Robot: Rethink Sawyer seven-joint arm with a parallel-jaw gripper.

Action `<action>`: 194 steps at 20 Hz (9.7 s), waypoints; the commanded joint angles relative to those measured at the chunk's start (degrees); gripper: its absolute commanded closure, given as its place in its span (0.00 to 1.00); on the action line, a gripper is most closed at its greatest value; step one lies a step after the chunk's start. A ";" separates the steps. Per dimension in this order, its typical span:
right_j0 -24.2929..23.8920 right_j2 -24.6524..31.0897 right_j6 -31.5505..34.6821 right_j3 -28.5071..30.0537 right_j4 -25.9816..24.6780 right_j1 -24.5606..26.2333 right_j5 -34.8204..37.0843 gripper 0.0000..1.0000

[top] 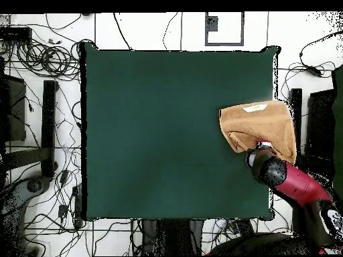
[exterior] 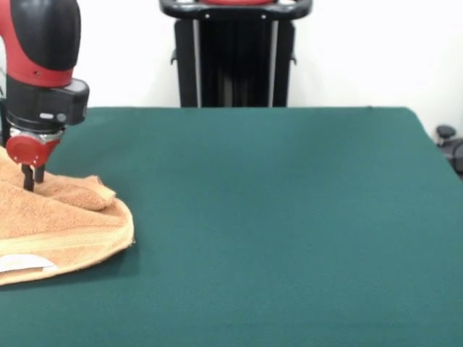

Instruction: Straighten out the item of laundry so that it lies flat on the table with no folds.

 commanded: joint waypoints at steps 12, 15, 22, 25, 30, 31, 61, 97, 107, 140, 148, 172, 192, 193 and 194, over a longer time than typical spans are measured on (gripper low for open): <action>16.74 -7.73 14.16 0.68 20.18 2.15 14.53 0.00; 18.53 -9.25 14.49 -2.02 23.24 4.02 15.89 0.00; 19.70 -12.14 11.91 -3.75 26.39 6.57 14.16 0.00; 16.46 -10.97 7.23 -2.39 25.13 5.88 10.93 0.00; 9.93 -6.81 1.37 0.54 22.07 3.07 8.61 0.00; 9.74 -6.56 1.43 0.41 22.03 3.35 8.50 0.00; 9.13 -9.21 5.03 0.78 23.08 5.07 1.18 0.00; -14.14 13.82 -3.30 15.36 18.94 -9.75 9.21 0.00; -14.47 12.40 -4.95 12.64 15.30 -9.29 11.54 0.00; -2.36 5.56 8.70 9.56 22.57 -6.86 8.60 0.00; 10.67 -5.91 16.30 3.09 31.01 0.09 8.74 0.00; 8.16 -5.75 4.60 3.37 35.14 2.10 6.46 0.00; 3.26 -12.57 -2.24 3.61 27.91 -0.55 -3.54 1.00; 1.64 -10.96 -2.77 4.19 26.65 -1.29 -4.31 1.00; -0.42 -8.97 -3.41 4.51 25.06 -1.83 -5.43 1.00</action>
